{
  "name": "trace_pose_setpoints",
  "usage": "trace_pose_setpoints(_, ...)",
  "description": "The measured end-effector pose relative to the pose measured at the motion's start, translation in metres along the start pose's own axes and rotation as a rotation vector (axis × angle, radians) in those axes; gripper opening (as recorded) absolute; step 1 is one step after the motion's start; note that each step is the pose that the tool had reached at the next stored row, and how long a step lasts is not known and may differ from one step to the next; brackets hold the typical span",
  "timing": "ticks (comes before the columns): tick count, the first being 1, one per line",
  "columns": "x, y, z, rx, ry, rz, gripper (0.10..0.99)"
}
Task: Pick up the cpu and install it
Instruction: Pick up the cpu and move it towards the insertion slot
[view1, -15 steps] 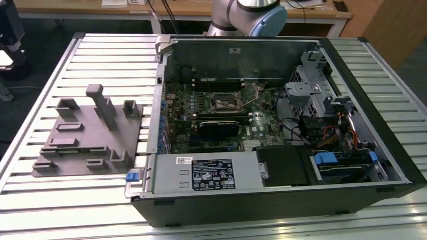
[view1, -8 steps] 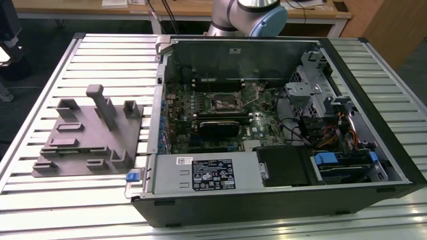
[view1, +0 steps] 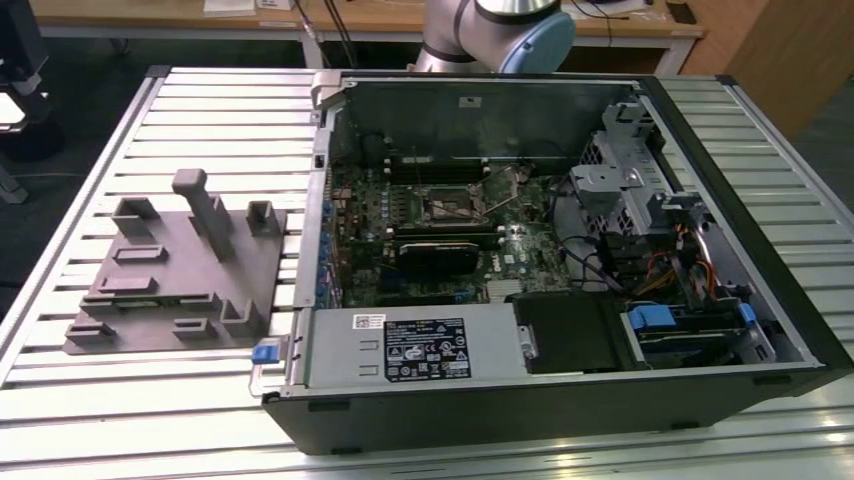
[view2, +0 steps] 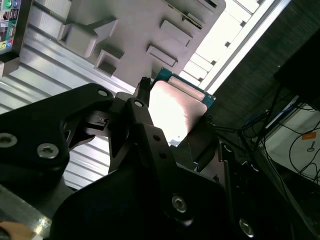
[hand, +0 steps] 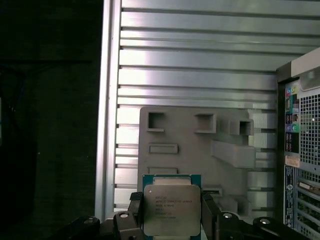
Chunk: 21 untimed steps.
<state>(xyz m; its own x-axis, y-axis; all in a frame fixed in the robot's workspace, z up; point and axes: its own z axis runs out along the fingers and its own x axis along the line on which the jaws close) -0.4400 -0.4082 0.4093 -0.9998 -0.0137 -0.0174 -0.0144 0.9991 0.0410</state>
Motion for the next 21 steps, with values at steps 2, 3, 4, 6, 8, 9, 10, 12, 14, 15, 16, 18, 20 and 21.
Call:
trace_pose_setpoints(2,-0.0037,0.0,0.0001,0.0,-0.0001,0.0,0.545)
trace_pose_setpoints(3,-0.0054,0.0,0.0002,0.0,-0.0001,0.0,0.545)
trace_pose_setpoints(4,-0.0072,-0.0001,0.0002,0.0,-0.0001,0.0,0.545)
trace_pose_setpoints(6,-0.0112,-0.0001,0.0003,0.0,-0.0001,0.0,0.545)
trace_pose_setpoints(8,-0.0157,-0.0002,0.0003,0.0,-0.0001,0.0,0.545)
trace_pose_setpoints(9,-0.0183,-0.0003,0.0004,0.0,-0.0001,0.0,0.545)
trace_pose_setpoints(10,-0.0207,-0.0003,0.0004,0.0,-0.0001,0.0,0.545)
trace_pose_setpoints(12,-0.0253,-0.0003,0.0005,0.0,-0.0001,0.0,0.545)
trace_pose_setpoints(14,-0.0303,-0.0004,0.0005,0.0,0.0,0.0,0.545)
trace_pose_setpoints(15,-0.0327,-0.0004,0.0006,0.0,-0.0001,0.0,0.545)
trace_pose_setpoints(16,-0.0351,-0.0005,0.0007,0.0,-0.0002,0.0,0.545)
trace_pose_setpoints(18,-0.0399,-0.0005,0.0007,0.0,-0.0001,0.0,0.545)
trace_pose_setpoints(20,-0.0446,-0.0006,0.0008,0.0,0.0,0.0,0.545)
trace_pose_setpoints(21,-0.047,-0.0007,0.0008,0.0,0.0,0.0,0.545)
